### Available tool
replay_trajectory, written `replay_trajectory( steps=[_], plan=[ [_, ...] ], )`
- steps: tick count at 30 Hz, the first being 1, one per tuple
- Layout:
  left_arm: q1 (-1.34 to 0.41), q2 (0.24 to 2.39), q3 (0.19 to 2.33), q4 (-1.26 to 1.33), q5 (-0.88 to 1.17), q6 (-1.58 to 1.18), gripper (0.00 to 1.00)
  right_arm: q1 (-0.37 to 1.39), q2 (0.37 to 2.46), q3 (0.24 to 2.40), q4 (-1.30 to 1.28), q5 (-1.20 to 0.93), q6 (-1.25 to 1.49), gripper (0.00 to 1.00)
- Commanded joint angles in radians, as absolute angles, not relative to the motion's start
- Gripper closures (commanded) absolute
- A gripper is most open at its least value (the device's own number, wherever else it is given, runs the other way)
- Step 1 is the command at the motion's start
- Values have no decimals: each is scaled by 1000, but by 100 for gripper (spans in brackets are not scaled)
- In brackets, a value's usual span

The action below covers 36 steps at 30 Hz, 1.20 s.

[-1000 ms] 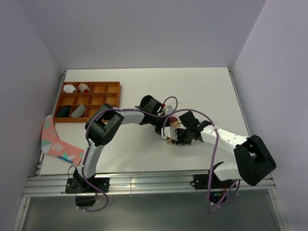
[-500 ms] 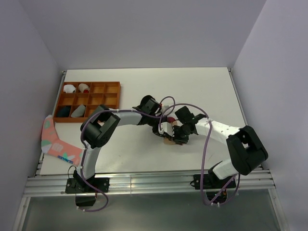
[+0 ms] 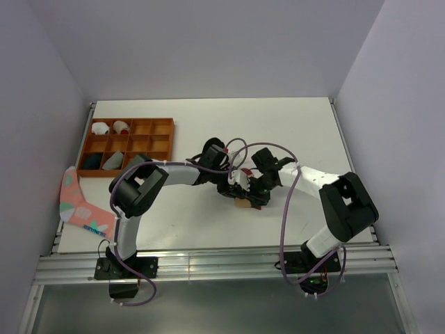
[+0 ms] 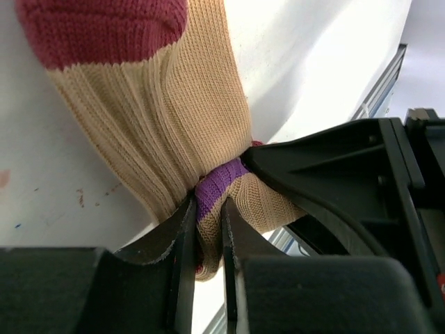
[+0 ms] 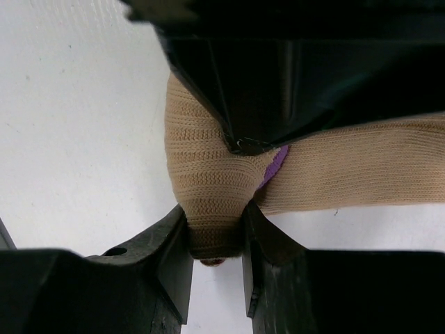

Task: Roll the socks
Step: Roll the sock at the center of the board.

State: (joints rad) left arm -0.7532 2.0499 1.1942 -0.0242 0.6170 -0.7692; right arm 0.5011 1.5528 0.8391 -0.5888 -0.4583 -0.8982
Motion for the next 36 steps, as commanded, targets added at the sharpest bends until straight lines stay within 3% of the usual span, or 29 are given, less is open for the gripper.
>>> replay_trajectory(
  steps=[1,15,26,36],
  plan=[
    [-723,2037,1117,39,442,-759,80,491,1611,830,-610,-462,-862,93],
    [-695,1901,971,287,454,-790,63,462,1684,934,-744,-512,-851,95],
    [-692,1839,908,321,397,-750,62,443,1750,991,-831,-549,-856,95],
    [-692,1746,758,439,368,-692,61,417,1900,1173,-1018,-607,-856,96]
  ],
)
